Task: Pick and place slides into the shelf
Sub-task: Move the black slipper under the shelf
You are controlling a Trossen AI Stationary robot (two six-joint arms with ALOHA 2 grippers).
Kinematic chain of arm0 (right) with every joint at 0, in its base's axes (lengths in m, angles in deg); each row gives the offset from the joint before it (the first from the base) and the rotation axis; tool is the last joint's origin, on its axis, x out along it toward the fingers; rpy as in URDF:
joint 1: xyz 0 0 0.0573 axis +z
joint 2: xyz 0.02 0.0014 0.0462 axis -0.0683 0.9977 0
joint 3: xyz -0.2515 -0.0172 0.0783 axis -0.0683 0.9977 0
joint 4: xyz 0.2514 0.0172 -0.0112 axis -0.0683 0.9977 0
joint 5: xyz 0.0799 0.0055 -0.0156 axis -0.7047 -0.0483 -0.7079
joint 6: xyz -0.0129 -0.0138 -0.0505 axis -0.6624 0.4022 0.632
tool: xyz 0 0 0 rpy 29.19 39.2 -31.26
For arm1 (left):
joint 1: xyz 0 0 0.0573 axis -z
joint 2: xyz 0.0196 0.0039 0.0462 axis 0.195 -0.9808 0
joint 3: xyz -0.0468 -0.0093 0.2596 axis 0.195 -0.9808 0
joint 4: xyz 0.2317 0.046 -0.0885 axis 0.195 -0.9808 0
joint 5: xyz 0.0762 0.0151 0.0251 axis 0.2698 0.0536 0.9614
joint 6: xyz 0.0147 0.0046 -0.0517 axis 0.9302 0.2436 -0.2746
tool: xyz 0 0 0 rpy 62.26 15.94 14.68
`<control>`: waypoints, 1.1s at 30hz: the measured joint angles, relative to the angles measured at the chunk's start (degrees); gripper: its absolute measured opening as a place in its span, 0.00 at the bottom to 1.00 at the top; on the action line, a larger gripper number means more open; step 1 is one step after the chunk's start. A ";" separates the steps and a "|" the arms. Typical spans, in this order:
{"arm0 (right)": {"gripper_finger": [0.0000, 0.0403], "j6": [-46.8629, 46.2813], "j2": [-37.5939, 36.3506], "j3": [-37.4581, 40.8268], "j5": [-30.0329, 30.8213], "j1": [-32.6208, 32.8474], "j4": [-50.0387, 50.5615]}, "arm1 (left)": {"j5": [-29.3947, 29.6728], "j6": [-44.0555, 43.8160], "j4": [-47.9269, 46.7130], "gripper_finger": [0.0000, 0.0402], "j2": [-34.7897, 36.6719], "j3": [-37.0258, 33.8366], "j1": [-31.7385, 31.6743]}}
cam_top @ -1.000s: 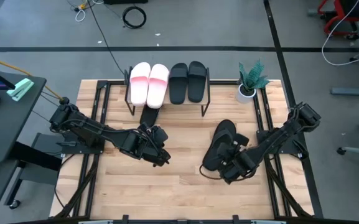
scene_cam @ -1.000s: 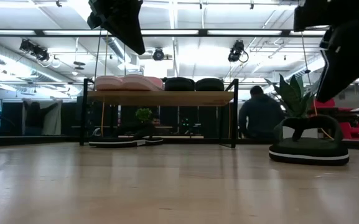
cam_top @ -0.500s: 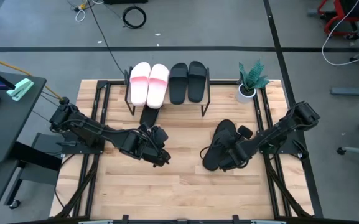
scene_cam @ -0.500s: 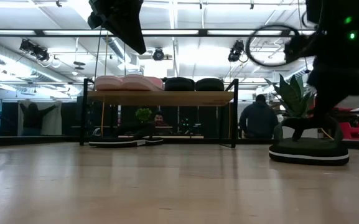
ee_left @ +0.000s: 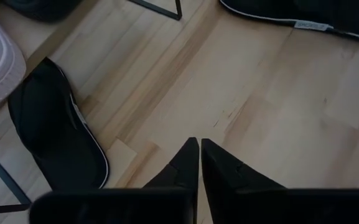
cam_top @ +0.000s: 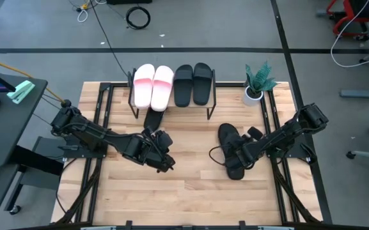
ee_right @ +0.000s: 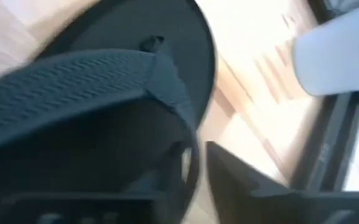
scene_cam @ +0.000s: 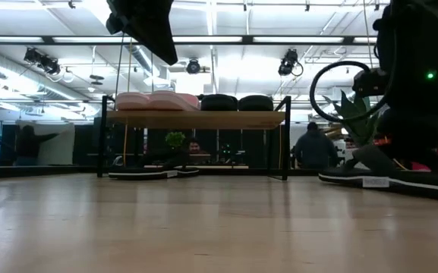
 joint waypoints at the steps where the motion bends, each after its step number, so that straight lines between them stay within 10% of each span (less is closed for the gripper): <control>1: 0.12 0.39 0.00 0.00 0.03 0.10 -1.02 | 0.00 0.03 -0.01 0.05 0.00 0.00 0.04; 14: 0.02 19.18 0.07 -7.26 2.80 6.94 -27.57 | -0.10 0.02 -0.19 0.03 4.14 0.00 4.79; 23: 0.01 43.95 0.07 -11.56 9.32 -0.30 -47.00 | 2.69 -0.35 0.03 0.02 10.99 0.02 7.02; 33: 0.01 36.39 2.93 -11.61 9.23 -13.31 -54.82 | 3.45 2.00 -0.41 0.06 14.00 0.02 6.88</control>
